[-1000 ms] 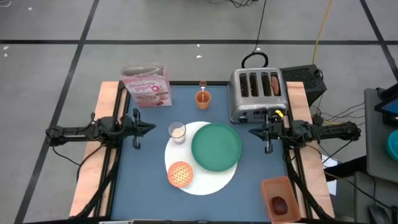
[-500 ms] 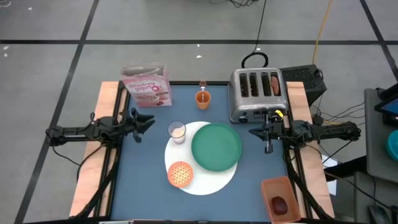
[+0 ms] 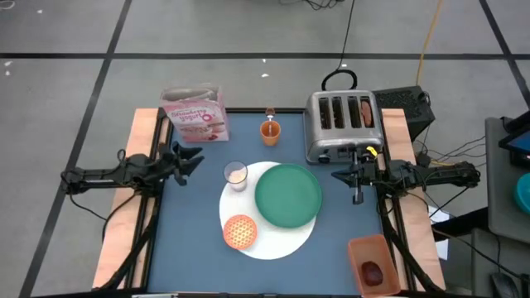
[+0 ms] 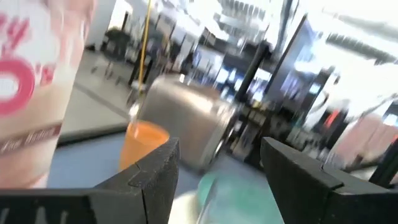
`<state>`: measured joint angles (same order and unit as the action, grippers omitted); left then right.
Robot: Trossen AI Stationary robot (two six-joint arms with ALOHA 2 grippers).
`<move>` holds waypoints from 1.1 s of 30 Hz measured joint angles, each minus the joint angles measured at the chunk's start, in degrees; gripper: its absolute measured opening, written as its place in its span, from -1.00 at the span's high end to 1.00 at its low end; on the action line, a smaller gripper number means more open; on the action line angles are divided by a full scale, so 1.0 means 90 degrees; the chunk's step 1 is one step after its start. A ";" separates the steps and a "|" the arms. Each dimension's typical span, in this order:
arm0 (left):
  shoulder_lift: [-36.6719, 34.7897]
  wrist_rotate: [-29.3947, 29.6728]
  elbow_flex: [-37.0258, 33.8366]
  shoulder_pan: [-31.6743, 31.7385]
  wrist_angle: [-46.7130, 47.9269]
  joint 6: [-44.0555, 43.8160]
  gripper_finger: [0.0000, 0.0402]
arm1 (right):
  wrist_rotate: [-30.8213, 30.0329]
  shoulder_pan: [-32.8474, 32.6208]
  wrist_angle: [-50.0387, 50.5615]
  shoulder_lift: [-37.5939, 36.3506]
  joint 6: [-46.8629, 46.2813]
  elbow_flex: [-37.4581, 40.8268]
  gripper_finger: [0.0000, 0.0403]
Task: Arrange a breakfast setting
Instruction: Pour the cereal into the orange patterned bowl
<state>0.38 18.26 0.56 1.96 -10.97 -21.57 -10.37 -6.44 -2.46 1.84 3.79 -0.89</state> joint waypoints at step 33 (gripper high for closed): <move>0.3897 0.2173 0.6189 0.0083 0.3493 0.2663 -0.14 | -0.0010 -0.0002 -0.0359 -0.0002 -0.0007 -0.0236 0.96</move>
<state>35.46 37.81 56.26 2.70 20.47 2.39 -10.46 -6.46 -5.69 1.83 3.73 -3.01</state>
